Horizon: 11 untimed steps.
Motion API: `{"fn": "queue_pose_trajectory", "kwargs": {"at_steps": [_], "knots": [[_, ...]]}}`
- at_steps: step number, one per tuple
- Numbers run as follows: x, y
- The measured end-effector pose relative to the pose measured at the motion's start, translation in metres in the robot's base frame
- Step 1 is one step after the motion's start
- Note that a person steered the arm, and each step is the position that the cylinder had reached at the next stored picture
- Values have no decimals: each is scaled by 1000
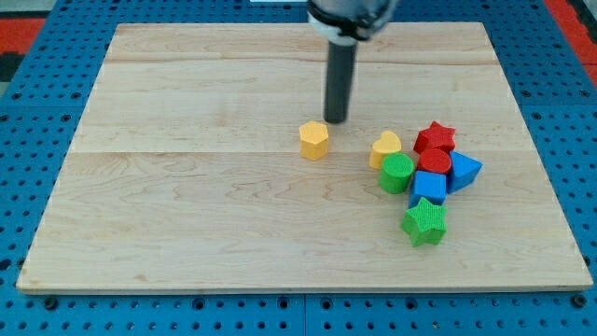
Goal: Move the yellow hexagon towards the left center
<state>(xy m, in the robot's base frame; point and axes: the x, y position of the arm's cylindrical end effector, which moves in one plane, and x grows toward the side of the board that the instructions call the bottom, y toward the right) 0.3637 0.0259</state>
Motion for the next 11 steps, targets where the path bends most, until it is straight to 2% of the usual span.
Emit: {"fn": "queue_pose_trajectory", "kwargs": {"at_steps": [1,2,3,5,6,7,8,9,11], "knots": [[13,33],[9,112],[31,94],[60,-29],[86,-38],[91,-55],[91,-120],[86,-156],[75,-147]]}}
